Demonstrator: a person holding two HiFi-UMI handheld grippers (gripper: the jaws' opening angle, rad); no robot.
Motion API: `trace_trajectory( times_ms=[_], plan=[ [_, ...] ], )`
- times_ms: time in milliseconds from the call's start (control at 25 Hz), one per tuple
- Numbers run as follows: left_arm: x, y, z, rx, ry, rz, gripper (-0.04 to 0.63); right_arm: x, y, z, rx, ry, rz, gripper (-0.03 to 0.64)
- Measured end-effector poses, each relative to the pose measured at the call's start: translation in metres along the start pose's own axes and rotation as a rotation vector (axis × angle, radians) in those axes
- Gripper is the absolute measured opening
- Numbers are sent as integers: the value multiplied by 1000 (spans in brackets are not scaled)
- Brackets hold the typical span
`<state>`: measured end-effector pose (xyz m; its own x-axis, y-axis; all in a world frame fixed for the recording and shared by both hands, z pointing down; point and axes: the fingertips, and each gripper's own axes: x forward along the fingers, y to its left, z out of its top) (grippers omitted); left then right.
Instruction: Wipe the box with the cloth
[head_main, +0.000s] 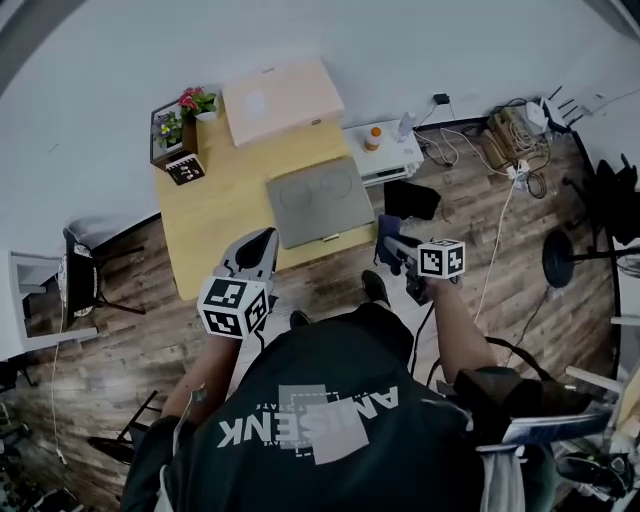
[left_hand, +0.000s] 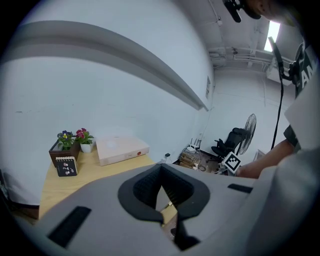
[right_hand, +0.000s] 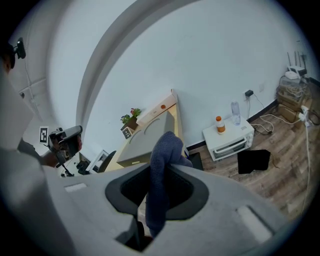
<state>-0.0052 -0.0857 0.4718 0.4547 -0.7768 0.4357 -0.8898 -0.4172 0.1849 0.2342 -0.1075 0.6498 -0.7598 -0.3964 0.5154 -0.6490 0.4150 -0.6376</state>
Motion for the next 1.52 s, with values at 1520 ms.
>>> trace_trajectory(
  times_ms=[1520],
  plan=[
    [-115,51,-44,-8,-8,93,0,85,44,-32,-54,109,-163,71]
  ],
)
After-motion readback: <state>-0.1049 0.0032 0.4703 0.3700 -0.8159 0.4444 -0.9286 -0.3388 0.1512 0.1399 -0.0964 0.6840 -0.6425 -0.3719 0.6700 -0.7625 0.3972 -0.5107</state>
